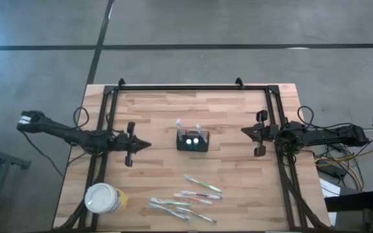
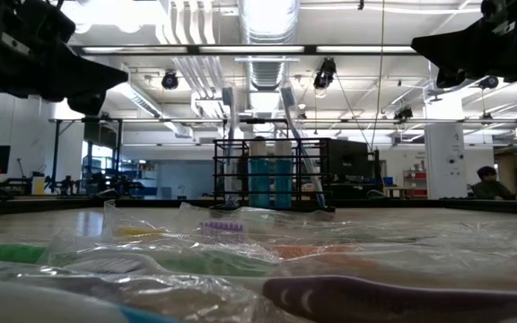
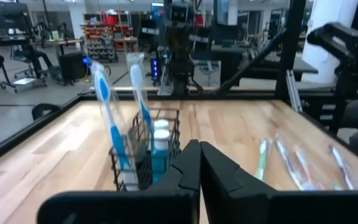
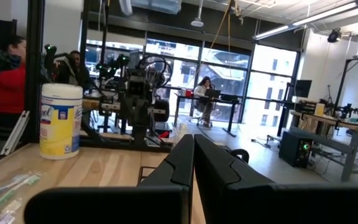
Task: Pick & Place toothbrushing station
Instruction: Put the top green toothbrush into the wire organizer
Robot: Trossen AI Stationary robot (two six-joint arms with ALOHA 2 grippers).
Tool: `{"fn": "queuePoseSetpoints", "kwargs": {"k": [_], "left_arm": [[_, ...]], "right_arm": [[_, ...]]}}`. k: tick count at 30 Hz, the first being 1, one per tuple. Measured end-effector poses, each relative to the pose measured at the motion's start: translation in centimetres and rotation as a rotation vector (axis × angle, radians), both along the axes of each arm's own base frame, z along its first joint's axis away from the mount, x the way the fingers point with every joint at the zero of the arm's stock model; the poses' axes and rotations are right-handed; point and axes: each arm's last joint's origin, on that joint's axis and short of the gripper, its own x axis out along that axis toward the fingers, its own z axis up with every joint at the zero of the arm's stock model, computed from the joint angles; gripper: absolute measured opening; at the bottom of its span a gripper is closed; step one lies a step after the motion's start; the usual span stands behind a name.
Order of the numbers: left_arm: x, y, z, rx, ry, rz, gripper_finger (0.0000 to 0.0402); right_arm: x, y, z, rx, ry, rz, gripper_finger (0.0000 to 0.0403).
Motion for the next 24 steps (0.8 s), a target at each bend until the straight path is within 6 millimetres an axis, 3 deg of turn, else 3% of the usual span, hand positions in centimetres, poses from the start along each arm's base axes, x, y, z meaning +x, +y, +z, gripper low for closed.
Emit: {"fn": "queuePoseSetpoints", "kwargs": {"k": [11,15,19,24], "left_arm": [[-0.1,0.0,-0.5,0.018,0.014,0.001,0.0003],[-0.1,0.1,-0.6,0.027,0.014,0.007,0.0008],[-0.1,0.1,-0.6,0.055,0.016,0.032,0.0009],[-0.1,0.2,-0.6,0.102,0.018,0.043,0.0008]], "right_arm": [[0.0,0.0,0.2,0.125,-0.031,0.028,0.0008],[0.3,0.2,1.2,0.165,-0.025,0.049,0.0008],[1.9,1.1,3.0,0.182,0.124,0.064,0.0008],[5.2,3.0,5.5,0.198,0.491,-0.021,0.0008]]}}
